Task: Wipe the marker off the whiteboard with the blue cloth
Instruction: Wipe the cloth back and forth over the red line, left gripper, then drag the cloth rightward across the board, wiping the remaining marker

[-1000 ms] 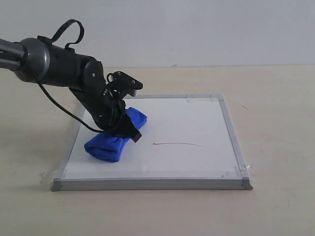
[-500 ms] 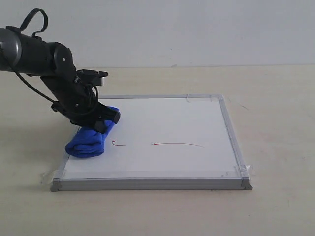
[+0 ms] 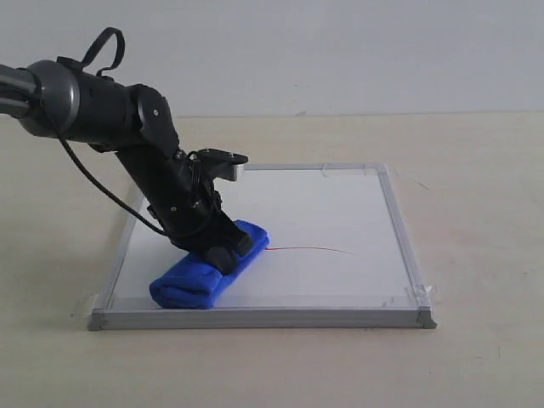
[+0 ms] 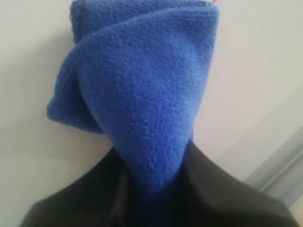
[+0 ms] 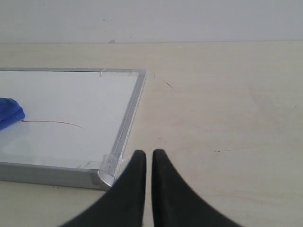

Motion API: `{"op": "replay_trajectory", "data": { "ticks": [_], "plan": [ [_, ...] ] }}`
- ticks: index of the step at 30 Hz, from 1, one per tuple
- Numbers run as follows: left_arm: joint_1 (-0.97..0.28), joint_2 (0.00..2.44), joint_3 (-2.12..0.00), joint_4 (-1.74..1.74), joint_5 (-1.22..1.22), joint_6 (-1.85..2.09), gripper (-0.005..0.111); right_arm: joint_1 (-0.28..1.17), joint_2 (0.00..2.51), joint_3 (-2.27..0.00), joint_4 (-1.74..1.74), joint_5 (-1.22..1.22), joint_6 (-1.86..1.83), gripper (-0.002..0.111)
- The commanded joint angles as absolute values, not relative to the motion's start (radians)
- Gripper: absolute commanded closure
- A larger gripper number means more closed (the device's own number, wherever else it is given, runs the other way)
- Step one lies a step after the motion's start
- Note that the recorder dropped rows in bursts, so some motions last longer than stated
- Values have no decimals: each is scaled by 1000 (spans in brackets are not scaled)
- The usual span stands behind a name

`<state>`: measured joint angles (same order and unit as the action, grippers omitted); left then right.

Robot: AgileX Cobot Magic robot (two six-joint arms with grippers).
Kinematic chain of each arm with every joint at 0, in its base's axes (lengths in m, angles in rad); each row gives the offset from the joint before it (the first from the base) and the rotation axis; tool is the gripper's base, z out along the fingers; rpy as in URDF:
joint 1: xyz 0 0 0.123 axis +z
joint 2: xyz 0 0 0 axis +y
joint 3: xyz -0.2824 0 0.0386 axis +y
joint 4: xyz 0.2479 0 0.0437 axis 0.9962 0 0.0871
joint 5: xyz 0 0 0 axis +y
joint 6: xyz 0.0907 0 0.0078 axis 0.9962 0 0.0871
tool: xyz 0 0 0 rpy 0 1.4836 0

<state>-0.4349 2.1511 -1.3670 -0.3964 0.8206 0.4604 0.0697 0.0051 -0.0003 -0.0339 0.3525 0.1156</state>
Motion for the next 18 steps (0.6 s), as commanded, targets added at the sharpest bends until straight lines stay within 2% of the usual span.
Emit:
{"op": "replay_trajectory", "data": {
  "ticks": [1,5,11,15,18],
  "plan": [
    [-428,2202,-1325,-255,831,376,102,65,0,0,-35,341,113,107],
    [-338,2202,-1325,-84,807,197,102,65,0,0,-35,341,113,107],
    [-199,2202,-1322,-77,849,140,102,65,0,0,-35,341,113,107],
    [-245,2202,-1316,-129,852,178,102,65,0,0,-35,341,113,107],
    [-392,2200,-1316,-259,805,306,102,65,0,0,-35,341,113,107]
  ]
}}
